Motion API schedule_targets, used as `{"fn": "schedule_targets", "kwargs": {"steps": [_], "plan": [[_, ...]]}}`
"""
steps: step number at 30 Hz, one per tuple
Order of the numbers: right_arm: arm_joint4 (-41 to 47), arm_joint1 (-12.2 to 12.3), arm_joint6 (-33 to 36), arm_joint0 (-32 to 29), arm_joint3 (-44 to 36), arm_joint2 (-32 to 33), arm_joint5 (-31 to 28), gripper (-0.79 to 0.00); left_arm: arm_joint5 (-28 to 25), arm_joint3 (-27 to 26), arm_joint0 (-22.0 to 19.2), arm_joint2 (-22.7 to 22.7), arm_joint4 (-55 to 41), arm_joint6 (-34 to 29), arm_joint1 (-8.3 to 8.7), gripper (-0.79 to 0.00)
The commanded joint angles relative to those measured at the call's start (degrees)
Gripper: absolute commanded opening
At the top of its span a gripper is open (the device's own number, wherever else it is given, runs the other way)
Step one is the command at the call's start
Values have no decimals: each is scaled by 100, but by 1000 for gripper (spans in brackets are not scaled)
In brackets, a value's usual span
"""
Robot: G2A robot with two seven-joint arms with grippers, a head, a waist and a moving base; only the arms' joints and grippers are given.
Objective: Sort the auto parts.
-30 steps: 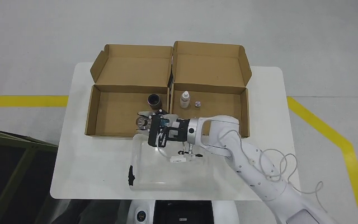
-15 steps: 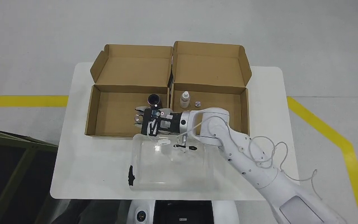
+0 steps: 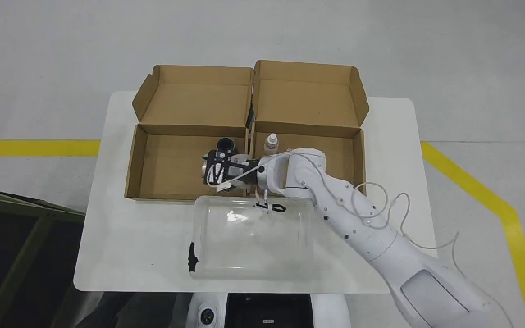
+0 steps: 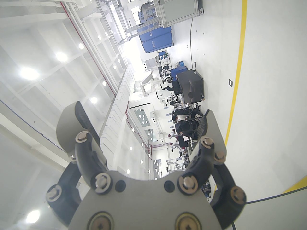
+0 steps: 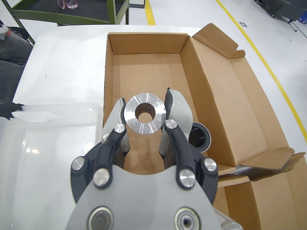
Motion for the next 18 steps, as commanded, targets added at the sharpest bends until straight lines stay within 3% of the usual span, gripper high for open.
{"fn": "schedule_targets", "kwargs": {"steps": [1,18], "plan": [[37,-38,73,67,133,-50,2,-785,0,0,0,0,0,0,0,0],[146,-423,544,542,1140,-531,131,-785,0,0,0,0,0,0,0,0]]}}
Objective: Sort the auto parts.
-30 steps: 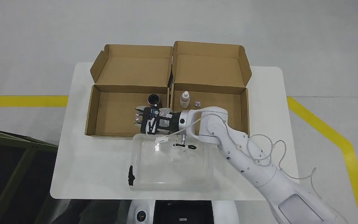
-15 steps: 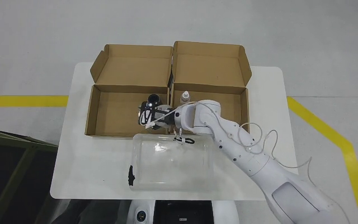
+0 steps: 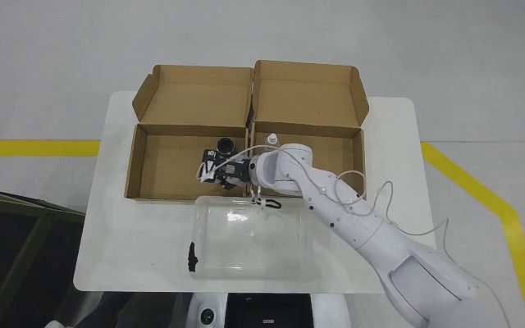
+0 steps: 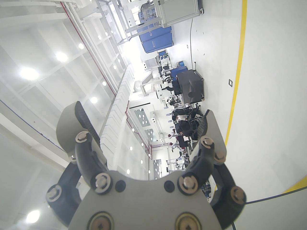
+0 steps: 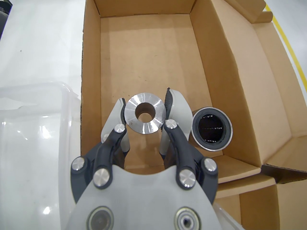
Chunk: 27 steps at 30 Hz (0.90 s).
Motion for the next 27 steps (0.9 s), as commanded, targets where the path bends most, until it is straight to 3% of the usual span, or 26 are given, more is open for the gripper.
{"fn": "schedule_targets", "kwargs": {"steps": [1,13,27], "plan": [[-8,-40,43,44,90,-43,16,-785,0,0,0,0,0,0,0,0],[-82,-263,244,238,596,-225,93,-782,0,0,0,0,0,0,0,0],[-153,-399,408,295,809,-248,-21,-551,0,0,0,0,0,0,0,0]]}}
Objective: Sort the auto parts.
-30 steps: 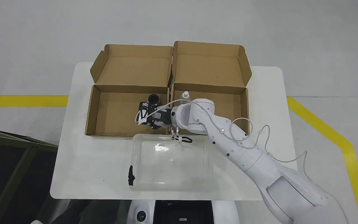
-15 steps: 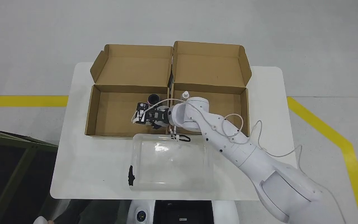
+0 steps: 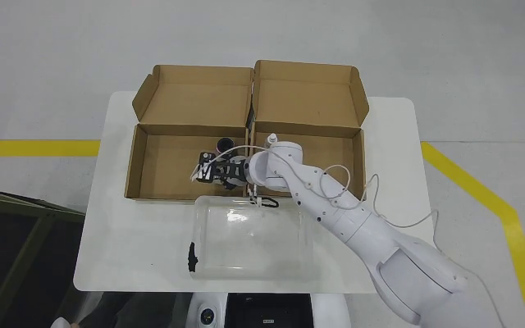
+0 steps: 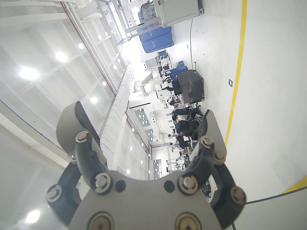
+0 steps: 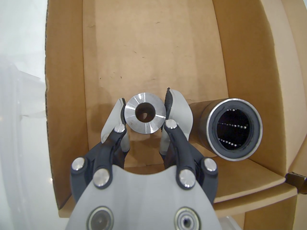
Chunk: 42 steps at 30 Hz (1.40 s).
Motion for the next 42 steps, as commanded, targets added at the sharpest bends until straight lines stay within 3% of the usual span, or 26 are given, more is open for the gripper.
{"fn": "schedule_targets", "kwargs": {"steps": [1,4,11,23,38,40,42], "plan": [[0,-12,11,-2,10,5,-24,-529,0,0,0,0,0,0,0,0],[9,-26,-1,-7,13,25,-85,-486,0,0,0,0,0,0,0,0],[4,-25,-36,-54,-150,125,-168,-468,0,0,0,0,0,0,0,0],[-110,136,-168,-306,-1223,569,-333,-428,0,0,0,0,0,0,0,0],[-501,651,-78,-1642,-3298,1793,-455,-403,0,0,0,0,0,0,0,0],[-547,724,-104,-1879,-3566,1988,-499,-317,0,0,0,0,0,0,0,0],[-594,796,-259,-2138,-3873,2207,-537,-280,0,0,0,0,0,0,0,0]]}}
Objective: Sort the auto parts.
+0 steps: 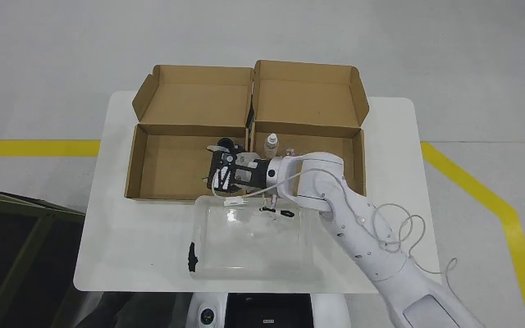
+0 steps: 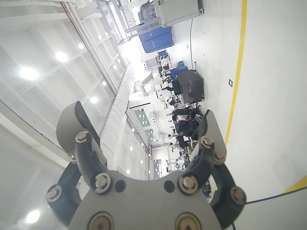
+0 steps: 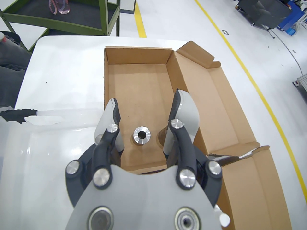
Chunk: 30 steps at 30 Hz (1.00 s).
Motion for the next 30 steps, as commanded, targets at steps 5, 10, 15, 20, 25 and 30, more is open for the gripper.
{"fn": "schedule_targets", "kwargs": {"steps": [5,10,15,20,25,30], "plan": [[-356,230,-480,-904,-843,753,-38,-206,0,0,0,0,0,0,0,0],[-618,400,-842,-1641,-1320,1375,-116,-212,0,0,0,0,0,0,0,0],[-760,538,-1189,-2314,-1672,1946,-190,-188,0,0,0,0,0,0,0,0],[-884,658,-1564,-2995,-1989,2573,-119,-163,0,0,0,0,0,0,0,0],[-935,755,-1979,-3634,-2206,3223,14,-132,0,0,0,0,0,0,0,0],[-902,826,-2467,-4295,-2313,3912,269,-111,0,0,0,0,0,0,0,0]]}}
